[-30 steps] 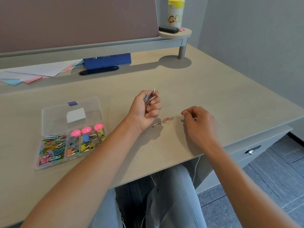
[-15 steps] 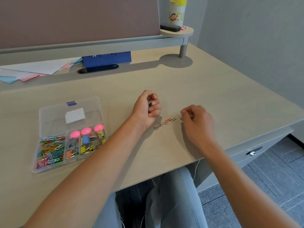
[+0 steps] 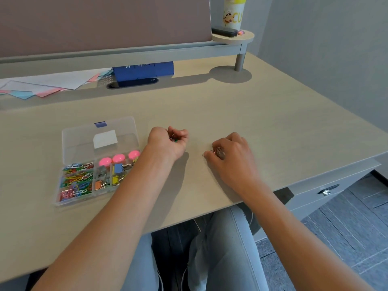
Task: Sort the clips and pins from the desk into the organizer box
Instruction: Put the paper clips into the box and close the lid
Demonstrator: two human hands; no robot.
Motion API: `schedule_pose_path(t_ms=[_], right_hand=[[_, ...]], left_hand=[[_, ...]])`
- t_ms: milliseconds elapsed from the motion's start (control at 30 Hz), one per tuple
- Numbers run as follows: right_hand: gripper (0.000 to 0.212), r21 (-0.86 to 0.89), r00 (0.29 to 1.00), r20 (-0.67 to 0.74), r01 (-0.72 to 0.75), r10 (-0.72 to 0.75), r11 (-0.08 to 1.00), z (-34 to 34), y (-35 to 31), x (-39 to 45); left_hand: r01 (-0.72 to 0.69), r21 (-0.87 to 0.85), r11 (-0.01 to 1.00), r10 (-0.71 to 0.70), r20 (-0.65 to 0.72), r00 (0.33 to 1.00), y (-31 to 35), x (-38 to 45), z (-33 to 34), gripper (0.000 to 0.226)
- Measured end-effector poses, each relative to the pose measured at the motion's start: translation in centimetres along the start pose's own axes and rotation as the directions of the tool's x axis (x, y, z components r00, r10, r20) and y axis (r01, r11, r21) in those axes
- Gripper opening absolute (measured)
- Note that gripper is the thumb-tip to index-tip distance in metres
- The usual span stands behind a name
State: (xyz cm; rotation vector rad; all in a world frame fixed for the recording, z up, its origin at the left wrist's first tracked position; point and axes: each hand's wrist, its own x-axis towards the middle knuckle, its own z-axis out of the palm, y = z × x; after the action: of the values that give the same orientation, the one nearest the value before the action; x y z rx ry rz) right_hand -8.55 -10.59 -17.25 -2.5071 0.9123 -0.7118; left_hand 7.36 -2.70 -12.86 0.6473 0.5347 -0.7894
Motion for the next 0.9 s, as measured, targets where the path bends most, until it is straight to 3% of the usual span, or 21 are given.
schedule_pose_path(t_ms=[133, 367, 533, 767, 900], right_hand=[[0.039, 0.061, 0.999, -0.039, -0.006, 0.009, 0.998, -0.7, 0.8, -0.7], [0.051, -0.038, 0.995, -0.084, -0.05, 0.046, 0.998, -1.7, 0.8, -1.8], [0.047, -0.028, 0.999, 0.016, -0.04, 0.04, 0.999, -1.5, -0.4, -0.4], [0.012, 0.035, 0.991, 0.136, 0.004, -0.009, 0.999, -2.0, 0.3, 1.2], [0.004, 0.02, 0.968, 0.244, 0.054, -0.057, 0.998, -2.6, 0.3, 1.9]], left_hand=[[-0.026, 0.049, 0.998, 0.025, 0.014, 1.0, 0.1, -1.4, -0.7, 0.033], [0.005, 0.027, 1.0, -0.009, 0.141, 0.99, -0.9, -3.6, -1.8, 0.03], [0.04, 0.035, 0.999, -0.045, 0.165, 0.985, -1.3, -3.6, -2.6, 0.027], [0.066, 0.05, 0.997, -0.074, 0.19, 0.979, -1.7, -3.8, -3.2, 0.026], [0.081, 0.038, 0.996, -0.087, 0.199, 0.976, -1.7, -3.9, -3.4, 0.025]])
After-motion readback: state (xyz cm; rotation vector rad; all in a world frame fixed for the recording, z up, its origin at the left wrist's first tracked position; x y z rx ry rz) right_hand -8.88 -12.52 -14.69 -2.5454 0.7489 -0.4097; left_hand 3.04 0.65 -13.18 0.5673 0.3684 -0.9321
